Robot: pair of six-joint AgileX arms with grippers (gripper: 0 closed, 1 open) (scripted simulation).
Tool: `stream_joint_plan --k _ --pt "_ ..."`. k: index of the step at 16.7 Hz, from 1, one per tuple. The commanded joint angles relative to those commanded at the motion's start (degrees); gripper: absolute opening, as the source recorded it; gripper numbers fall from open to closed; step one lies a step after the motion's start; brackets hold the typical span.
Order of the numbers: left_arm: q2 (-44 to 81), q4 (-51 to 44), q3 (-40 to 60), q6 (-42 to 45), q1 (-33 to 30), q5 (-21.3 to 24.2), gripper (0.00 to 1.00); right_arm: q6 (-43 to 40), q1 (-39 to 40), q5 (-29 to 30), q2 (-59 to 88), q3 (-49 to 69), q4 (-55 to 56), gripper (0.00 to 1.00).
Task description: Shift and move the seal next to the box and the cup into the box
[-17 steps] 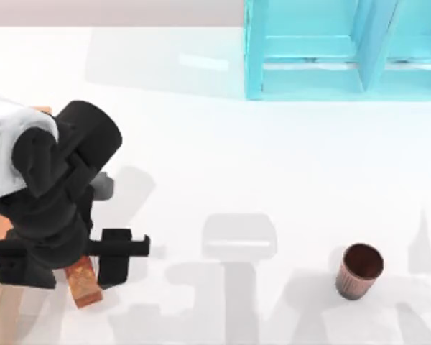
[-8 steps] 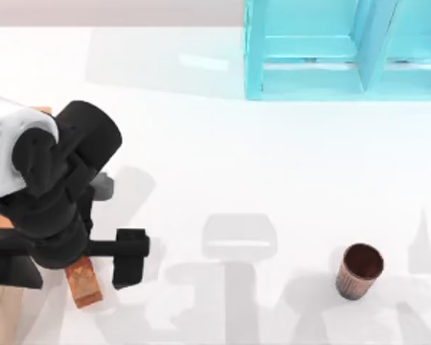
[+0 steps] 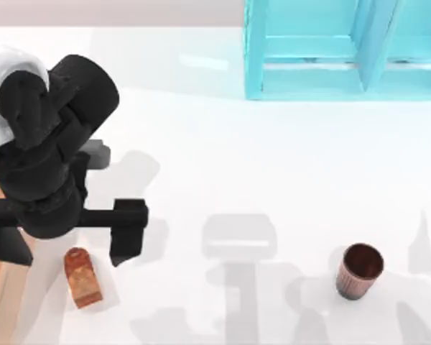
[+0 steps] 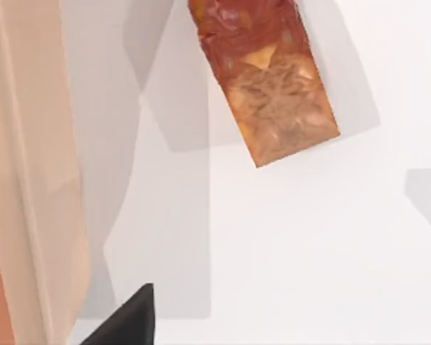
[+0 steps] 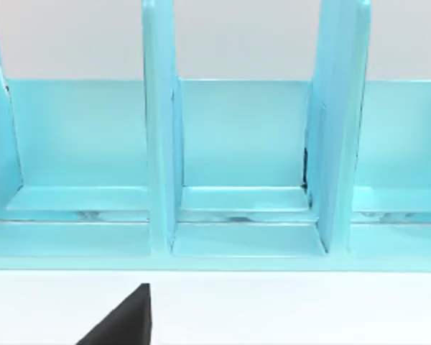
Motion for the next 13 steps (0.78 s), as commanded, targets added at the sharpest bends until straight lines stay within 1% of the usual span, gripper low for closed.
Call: stream_joint_plan --k 3,5,11,13 --pt "-1.12 -7.94 6.55 -0.05 -0.03 -0.03 1.00 0.00 0.00 0.00 0.00 0.00 0.00 1.00" --pt "-1.80 -10.77 9.13 -0.03 -0.03 -0.02 1.00 0.00 0.00 0.00 0.00 0.00 0.00 1.00" --pt "-1.80 -11.19 9.51 -0.02 0.06 -0.02 1.00 0.00 0.00 0.00 0.00 0.00 0.00 1.00" --pt "-0.26 -11.70 11.34 -0.86 -0.93 -0.23 1.00 0.00 0.00 0.00 0.00 0.00 0.00 1.00"
